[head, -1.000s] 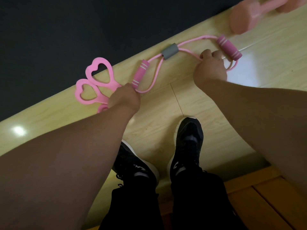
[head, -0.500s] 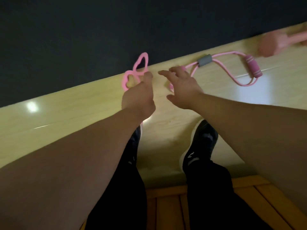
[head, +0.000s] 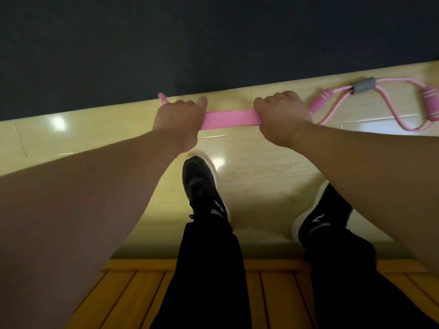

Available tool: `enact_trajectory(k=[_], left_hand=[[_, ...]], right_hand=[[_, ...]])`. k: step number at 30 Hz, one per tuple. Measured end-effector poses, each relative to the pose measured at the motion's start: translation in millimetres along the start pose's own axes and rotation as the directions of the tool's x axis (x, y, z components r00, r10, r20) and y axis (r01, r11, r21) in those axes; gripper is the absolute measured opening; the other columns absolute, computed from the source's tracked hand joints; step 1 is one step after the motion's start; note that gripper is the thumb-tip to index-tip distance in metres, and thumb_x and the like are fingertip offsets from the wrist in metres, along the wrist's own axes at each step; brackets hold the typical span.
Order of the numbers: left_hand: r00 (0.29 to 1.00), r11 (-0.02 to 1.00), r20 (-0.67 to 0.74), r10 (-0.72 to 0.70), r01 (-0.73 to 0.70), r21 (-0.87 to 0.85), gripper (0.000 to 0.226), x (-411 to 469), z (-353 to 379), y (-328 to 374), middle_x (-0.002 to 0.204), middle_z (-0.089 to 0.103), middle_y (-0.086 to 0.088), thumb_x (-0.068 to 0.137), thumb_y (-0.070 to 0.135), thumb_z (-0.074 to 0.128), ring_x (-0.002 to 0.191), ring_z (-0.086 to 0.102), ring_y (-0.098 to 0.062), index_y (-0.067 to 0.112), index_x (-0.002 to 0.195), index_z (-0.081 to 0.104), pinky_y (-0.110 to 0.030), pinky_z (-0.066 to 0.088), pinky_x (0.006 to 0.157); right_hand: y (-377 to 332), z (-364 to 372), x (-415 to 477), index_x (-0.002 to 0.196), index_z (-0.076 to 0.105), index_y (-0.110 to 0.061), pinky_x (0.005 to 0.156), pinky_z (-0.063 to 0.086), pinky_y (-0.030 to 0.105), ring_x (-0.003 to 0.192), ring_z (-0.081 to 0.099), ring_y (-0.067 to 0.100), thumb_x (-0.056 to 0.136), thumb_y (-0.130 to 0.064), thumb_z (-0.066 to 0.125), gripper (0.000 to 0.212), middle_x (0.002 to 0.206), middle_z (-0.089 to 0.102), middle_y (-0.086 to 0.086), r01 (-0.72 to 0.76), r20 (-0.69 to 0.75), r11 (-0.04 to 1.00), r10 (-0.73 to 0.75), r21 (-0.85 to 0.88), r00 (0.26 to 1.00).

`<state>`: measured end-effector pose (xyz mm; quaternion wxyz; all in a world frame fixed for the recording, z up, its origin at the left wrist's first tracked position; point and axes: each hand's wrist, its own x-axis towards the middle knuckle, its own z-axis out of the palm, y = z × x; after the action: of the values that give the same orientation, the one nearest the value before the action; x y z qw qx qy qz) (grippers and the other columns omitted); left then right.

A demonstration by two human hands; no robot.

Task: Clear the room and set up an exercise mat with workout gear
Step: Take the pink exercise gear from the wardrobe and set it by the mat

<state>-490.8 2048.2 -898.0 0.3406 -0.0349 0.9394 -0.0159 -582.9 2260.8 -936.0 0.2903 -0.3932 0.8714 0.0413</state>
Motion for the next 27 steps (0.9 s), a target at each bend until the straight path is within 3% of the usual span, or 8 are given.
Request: enact_trajectory(k=[3, 6, 10, 14, 17, 22, 27], left_hand=[[0.999, 0.987, 0.04, 0.0, -0.006, 0.163, 0.052, 3.0, 21.3, -33.0, 0.078, 0.053, -0.002, 0.072, 0.004, 0.067, 0.071, 0.054, -0.025, 0.015, 0.117, 0.043, -0.042, 0.045, 0.079], [0.993, 0.983, 0.096, -0.07, 0.052, 0.178, 0.049, 5.0, 39.7, -59.5, 0.081, 0.052, -0.004, 0.072, 0.009, 0.066, 0.085, 0.061, -0.03, 0.014, 0.116, 0.045, -0.048, 0.04, 0.097], [0.994, 0.98, 0.096, -0.049, 0.029, 0.197, 0.048, 9.3, 61.1, -80.1, 0.095, 0.059, -0.007, 0.071, 0.017, 0.068, 0.095, 0.057, -0.03, 0.014, 0.115, 0.047, -0.048, 0.041, 0.093], [0.991, 0.964, 0.135, -0.008, -0.029, 0.266, 0.064, 14.0, 75.7, -91.1, 0.111, 0.057, -0.009, 0.067, 0.022, 0.071, 0.105, 0.052, -0.03, 0.015, 0.125, 0.044, -0.049, 0.039, 0.097], [0.988, 0.942, 0.149, 0.046, -0.092, 0.323, 0.075, 24.3, 85.1, -96.8, 0.12, 0.052, -0.011, 0.066, 0.023, 0.073, 0.112, 0.049, -0.031, 0.017, 0.133, 0.039, -0.048, 0.037, 0.102], [0.985, 0.935, 0.152, 0.076, -0.124, 0.334, 0.08, 46.6, 96.7, -103.1, 0.125, 0.046, -0.013, 0.067, 0.024, 0.075, 0.118, 0.045, -0.032, 0.017, 0.136, 0.036, -0.048, 0.035, 0.106], [0.988, 0.946, 0.101, 0.114, -0.139, 0.293, 0.081, 67.6, 110.2, -101.9, 0.121, 0.043, -0.012, 0.066, 0.02, 0.074, 0.112, 0.045, -0.032, 0.013, 0.135, 0.033, -0.047, 0.036, 0.109]], right_hand=[[-8.1, 4.7, 6.1, 0.114, 0.05, -0.015, 0.1, 0.038, 0.045, 0.099, 0.053, 0.029, 0.083, -0.014, 0.056, 0.031, 0.102, 0.06, 0.009, -0.015, 0.07, 0.991, 0.025, -0.137, 0.997], [-12.1, 5.3, 21.3, 0.123, 0.052, -0.016, 0.109, 0.032, 0.056, 0.116, 0.05, 0.035, 0.083, -0.026, 0.057, 0.041, 0.119, 0.057, 0.014, -0.086, 0.144, 0.96, 0.128, -0.267, 0.981], [-18.8, 4.4, 42.9, 0.13, 0.048, -0.014, 0.108, 0.031, 0.065, 0.13, 0.038, 0.043, 0.082, -0.028, 0.062, 0.052, 0.136, 0.045, 0.02, -0.17, 0.212, 0.929, 0.248, -0.329, 0.945], [-33.4, 8.1, 59.1, 0.128, 0.047, -0.015, 0.092, 0.039, 0.053, 0.122, 0.037, 0.04, 0.073, -0.02, 0.066, 0.058, 0.128, 0.041, 0.021, -0.218, 0.269, 0.881, 0.35, -0.419, 0.898], [-38.2, 17.5, 73.1, 0.125, 0.05, -0.015, 0.092, 0.036, 0.049, 0.113, 0.038, 0.036, 0.072, -0.024, 0.066, 0.056, 0.122, 0.04, 0.019, -0.194, 0.279, 0.852, 0.361, -0.486, 0.89], [-28.0, 39.2, 92.1, 0.129, 0.048, -0.012, 0.089, 0.041, 0.045, 0.111, 0.042, 0.036, 0.076, -0.022, 0.061, 0.056, 0.123, 0.045, 0.019, -0.265, 0.257, 0.854, 0.407, -0.447, 0.877], [-12.6, 50.9, 102.9, 0.134, 0.041, -0.008, 0.093, 0.042, 0.047, 0.116, 0.047, 0.039, 0.071, -0.019, 0.072, 0.071, 0.127, 0.045, 0.023, -0.343, 0.238, 0.865, 0.444, -0.367, 0.864]])
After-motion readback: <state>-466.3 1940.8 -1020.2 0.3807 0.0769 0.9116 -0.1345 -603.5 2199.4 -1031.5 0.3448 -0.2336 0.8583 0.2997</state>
